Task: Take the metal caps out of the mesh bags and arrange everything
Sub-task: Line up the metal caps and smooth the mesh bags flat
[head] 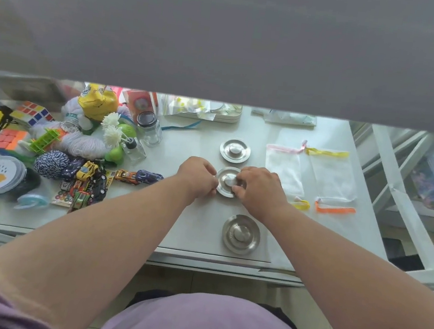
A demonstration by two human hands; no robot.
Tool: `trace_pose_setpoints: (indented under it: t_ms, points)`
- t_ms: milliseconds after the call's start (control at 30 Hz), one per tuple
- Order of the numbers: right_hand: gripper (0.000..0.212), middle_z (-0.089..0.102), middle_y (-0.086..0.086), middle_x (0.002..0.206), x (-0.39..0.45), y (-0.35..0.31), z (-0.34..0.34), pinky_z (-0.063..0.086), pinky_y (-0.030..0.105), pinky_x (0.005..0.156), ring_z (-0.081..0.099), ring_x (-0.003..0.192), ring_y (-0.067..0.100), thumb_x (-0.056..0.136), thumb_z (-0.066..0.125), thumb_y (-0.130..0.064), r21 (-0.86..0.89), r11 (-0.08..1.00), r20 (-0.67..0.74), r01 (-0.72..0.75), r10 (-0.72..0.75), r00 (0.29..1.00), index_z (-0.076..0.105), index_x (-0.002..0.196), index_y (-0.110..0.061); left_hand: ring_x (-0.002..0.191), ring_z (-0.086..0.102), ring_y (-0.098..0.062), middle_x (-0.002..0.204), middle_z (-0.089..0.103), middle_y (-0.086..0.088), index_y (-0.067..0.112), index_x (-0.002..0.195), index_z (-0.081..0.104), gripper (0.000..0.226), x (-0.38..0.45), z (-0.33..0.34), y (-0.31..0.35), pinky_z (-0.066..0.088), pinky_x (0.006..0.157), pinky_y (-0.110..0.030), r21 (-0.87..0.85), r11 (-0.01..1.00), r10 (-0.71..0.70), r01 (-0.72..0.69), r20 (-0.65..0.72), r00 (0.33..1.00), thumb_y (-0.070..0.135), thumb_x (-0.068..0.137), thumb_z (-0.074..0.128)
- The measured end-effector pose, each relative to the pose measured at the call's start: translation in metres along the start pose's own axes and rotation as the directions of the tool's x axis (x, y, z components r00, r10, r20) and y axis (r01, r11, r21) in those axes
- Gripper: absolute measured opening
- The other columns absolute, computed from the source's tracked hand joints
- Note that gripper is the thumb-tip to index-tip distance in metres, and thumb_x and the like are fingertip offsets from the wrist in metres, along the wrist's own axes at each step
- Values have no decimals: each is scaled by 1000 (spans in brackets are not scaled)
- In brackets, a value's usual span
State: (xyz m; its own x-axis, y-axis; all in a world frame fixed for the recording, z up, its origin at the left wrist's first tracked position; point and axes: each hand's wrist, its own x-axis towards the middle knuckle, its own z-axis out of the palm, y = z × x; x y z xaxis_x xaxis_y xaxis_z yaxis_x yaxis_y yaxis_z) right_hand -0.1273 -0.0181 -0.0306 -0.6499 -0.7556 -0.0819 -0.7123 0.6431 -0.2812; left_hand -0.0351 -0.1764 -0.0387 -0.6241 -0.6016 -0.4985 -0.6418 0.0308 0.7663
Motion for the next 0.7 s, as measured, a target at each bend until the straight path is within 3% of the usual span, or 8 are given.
trace_pose_setpoints:
  t_ms: [133,233,367,500,600,700]
  points:
    - [28,72,4,114,-21,-1,-2,46,45,99,62,110,29,93,67,-35,120,992,-55,-25,32,998,70,112,-15,61,76,-30,75,73,-17,-1,88,71,11,-11,-1,-8,68,84,-56,14,999,-31,31,-34,999,8,82,70]
    - [32,72,10,119,-52,-3,-2,46,40,103,61,113,32,93,65,-27,219,974,-63,-64,80,995,69,119,-8,55,72,-28,73,70,-19,1,84,68,9,-37,-1,-17,68,77,-56,25,996,-86,85,70,994,10,81,67]
    - [39,68,7,121,-76,-9,5,49,39,100,58,114,30,85,62,-24,215,970,21,-111,109,994,68,121,-10,63,80,-21,81,78,-19,-6,95,74,29,-56,0,-24,71,75,-45,97,994,-60,46,146,987,17,77,74]
    - [32,68,9,118,-87,-11,12,47,36,99,58,113,30,87,61,-20,238,962,64,-136,125,990,70,116,-9,73,81,-27,85,77,-18,-2,96,75,23,-69,8,-29,71,74,-45,135,991,-48,15,238,970,10,77,84]
    - [26,70,12,117,-81,-14,16,47,36,100,62,111,31,90,65,-18,270,955,37,-123,117,992,73,113,-7,89,82,-37,93,78,-22,4,92,75,19,-75,13,-33,70,79,-53,174,984,-6,-33,217,976,3,74,81]
    - [29,69,12,121,-74,-19,16,46,35,102,62,114,30,93,66,-20,291,947,42,-139,132,990,72,118,-7,95,80,-40,91,78,-18,9,90,76,22,-76,11,-34,68,85,-54,216,975,12,-47,161,987,8,69,79]
